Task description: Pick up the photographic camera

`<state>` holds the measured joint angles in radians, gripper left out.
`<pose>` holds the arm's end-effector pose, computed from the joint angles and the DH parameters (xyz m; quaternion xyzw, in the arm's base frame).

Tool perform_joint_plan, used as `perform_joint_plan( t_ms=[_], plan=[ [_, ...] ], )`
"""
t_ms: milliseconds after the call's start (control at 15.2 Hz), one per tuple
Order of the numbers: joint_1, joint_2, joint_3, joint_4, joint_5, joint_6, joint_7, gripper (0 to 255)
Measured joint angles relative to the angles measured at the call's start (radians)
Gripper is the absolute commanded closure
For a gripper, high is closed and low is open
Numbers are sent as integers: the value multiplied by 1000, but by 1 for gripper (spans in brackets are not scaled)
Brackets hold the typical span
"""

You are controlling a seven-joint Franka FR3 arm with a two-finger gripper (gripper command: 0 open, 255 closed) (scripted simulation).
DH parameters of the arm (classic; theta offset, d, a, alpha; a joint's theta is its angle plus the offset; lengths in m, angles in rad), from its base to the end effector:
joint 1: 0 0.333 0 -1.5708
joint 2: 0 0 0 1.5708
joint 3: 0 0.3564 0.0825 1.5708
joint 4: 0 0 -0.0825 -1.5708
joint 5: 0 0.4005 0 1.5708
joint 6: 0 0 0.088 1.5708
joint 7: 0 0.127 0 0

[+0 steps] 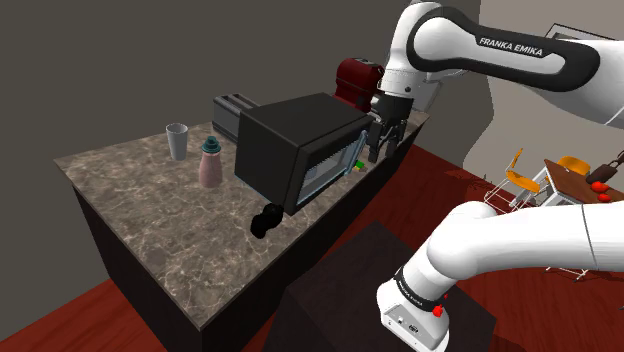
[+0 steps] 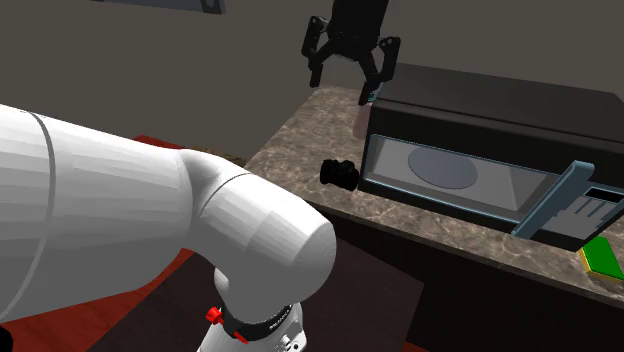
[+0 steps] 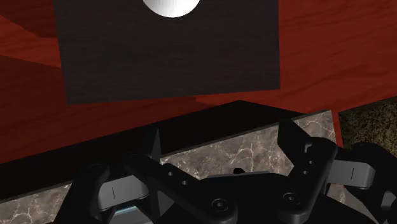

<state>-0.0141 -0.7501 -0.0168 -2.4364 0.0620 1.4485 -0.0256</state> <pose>0.2805 -0.0013 0.5420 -0.9923 -0.0004 0.1176 0.0397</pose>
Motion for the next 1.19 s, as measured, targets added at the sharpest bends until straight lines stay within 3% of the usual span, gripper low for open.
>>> perform_joint_plan(
  t_ms=[264,594,1188],
  plan=[
    [-5,2,52,-50,37,70,93,0],
    [-18,35,166,-154,111,254,303,0],
    [-73,277,384,-217,176,638,691,0]
  ],
)
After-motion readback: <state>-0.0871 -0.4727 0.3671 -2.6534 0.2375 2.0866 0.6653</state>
